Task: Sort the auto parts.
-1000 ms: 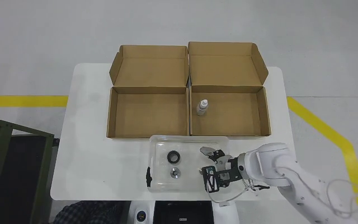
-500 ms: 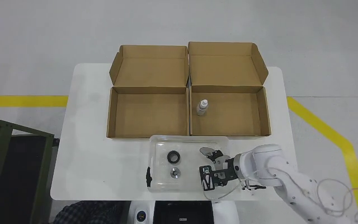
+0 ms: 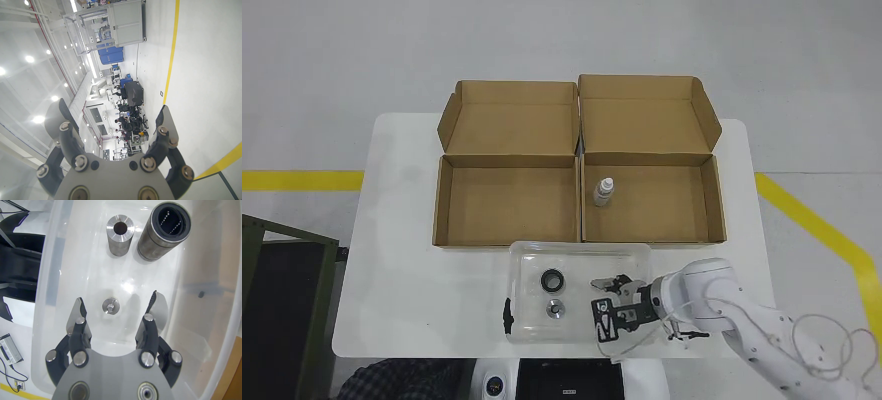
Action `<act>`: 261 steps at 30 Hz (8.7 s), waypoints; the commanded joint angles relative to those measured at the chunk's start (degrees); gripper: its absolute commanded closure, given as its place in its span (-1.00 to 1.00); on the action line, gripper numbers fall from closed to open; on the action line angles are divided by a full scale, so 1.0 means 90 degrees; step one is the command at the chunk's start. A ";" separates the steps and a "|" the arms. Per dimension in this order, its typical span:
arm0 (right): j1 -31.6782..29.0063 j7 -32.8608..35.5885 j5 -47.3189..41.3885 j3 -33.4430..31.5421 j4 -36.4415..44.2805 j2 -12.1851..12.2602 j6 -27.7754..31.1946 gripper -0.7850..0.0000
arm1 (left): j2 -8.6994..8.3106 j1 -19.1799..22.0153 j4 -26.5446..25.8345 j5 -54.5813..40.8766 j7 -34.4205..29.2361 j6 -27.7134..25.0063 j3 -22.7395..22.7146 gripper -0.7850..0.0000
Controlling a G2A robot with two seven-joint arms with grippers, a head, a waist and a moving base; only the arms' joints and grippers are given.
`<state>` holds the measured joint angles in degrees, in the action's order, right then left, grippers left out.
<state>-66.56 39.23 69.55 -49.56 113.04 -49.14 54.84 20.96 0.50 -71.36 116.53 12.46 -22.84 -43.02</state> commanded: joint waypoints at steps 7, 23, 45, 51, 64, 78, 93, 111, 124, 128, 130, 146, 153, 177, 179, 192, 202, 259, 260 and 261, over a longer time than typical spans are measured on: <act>0.0108 0.0061 -0.0011 0.0189 -0.0134 -0.0048 0.0018 0.12 | 0.0000 0.0000 0.0000 0.0000 0.0000 0.0000 0.0000 -1.00; 0.0225 0.0153 -0.0132 0.0281 -0.0230 -0.0075 -0.0027 1.00 | 0.0000 0.0000 0.0000 0.0000 0.0000 0.0000 0.0000 -1.00; -0.0480 -0.2616 -0.0854 -0.1014 -0.0387 0.0019 -0.1221 1.00 | 0.0000 0.0000 0.0000 0.0000 0.0000 0.0000 0.0000 -1.00; -0.0658 -0.3539 -0.0964 -0.1375 -0.0465 0.0018 -0.1372 1.00 | 0.0000 0.0000 0.0000 0.0000 0.0000 0.0000 0.0000 -1.00; -0.0828 -0.4739 -0.0743 -0.1995 -0.0551 -0.0028 -0.2025 1.00 | 0.0000 0.0000 0.0000 0.0000 0.0000 0.0000 0.0000 -1.00; -0.0874 -0.5286 -0.0801 -0.2554 -0.0295 -0.0046 -0.1768 1.00 | 0.0000 0.0000 0.0000 0.0000 0.0000 0.0000 0.0000 -1.00; -0.0919 -0.5300 -0.0598 -0.2674 -0.0380 -0.0089 -0.1305 1.00 | 0.0000 0.0000 0.0000 0.0000 0.0000 0.0000 0.0000 -1.00; -0.0505 -0.2980 -0.0566 -0.2593 -0.0899 -0.0055 -0.0602 1.00 | 0.0000 0.0000 0.0000 0.0000 0.0000 0.0000 0.0000 -1.00; 0.0262 -0.2267 -0.0397 -0.1777 -0.1703 -0.0248 -0.1082 1.00 | 0.0000 0.0000 0.0000 0.0000 0.0000 0.0000 0.0000 -1.00; 0.0525 -0.2207 -0.0285 -0.1551 -0.1862 -0.0322 -0.1237 1.00 | 0.0000 0.0000 0.0000 0.0000 0.0000 0.0000 0.0000 -1.00; 0.0647 -0.2173 -0.0245 -0.1431 -0.1966 -0.0363 -0.1327 1.00 | 0.0000 0.0000 0.0000 0.0000 0.0000 0.0000 0.0000 -1.00; 0.1282 -0.1934 -0.0038 -0.0738 -0.2789 -0.0631 -0.1623 0.48 | 0.0000 0.0000 0.0000 0.0000 0.0000 0.0000 0.0000 -1.00; 0.1386 -0.1920 -0.0039 -0.0697 -0.2859 -0.0683 -0.1646 -1.00 | 0.0000 0.0000 0.0000 0.0000 0.0000 0.0000 0.0000 -1.00; 0.0322 -0.1707 -0.0539 -0.1890 -0.0376 -0.0455 -0.1871 -1.00 | 0.0000 0.0000 0.0000 0.0000 0.0000 0.0000 0.0000 -1.00; 0.0223 -0.1724 -0.0570 -0.1840 -0.0171 -0.0464 -0.1930 -1.00 | 0.0000 0.0000 0.0000 0.0000 0.0000 0.0000 0.0000 -1.00; 0.0103 -0.1898 -0.0297 -0.0837 0.0238 -0.0637 -0.1927 -1.00 | 0.0000 0.0000 0.0000 0.0000 0.0000 0.0000 0.0000 -1.00; 0.0221 -0.1939 0.0069 -0.0096 0.0114 -0.0805 -0.1887 -1.00 | 0.0000 0.0000 0.0000 0.0000 0.0000 0.0000 0.0000 -1.00; 0.0542 -0.2452 0.0909 0.0895 -0.1516 -0.1355 -0.1779 -0.14 | 0.0000 0.0000 0.0000 0.0000 0.0000 0.0000 0.0000 -1.00; 0.0540 -0.2453 0.0911 0.0906 -0.1521 -0.1363 -0.1775 -0.15 | 0.0000 0.0000 0.0000 0.0000 0.0000 0.0000 0.0000 -1.00; 0.0534 -0.2456 0.0905 0.0915 -0.1531 -0.1370 -0.1773 -0.15 | 0.0000 0.0000 0.0000 0.0000 0.0000 0.0000 0.0000 -1.00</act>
<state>-61.70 17.14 77.71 -41.38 99.31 -61.43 38.88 20.96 0.50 -71.36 116.53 12.46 -22.84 -43.02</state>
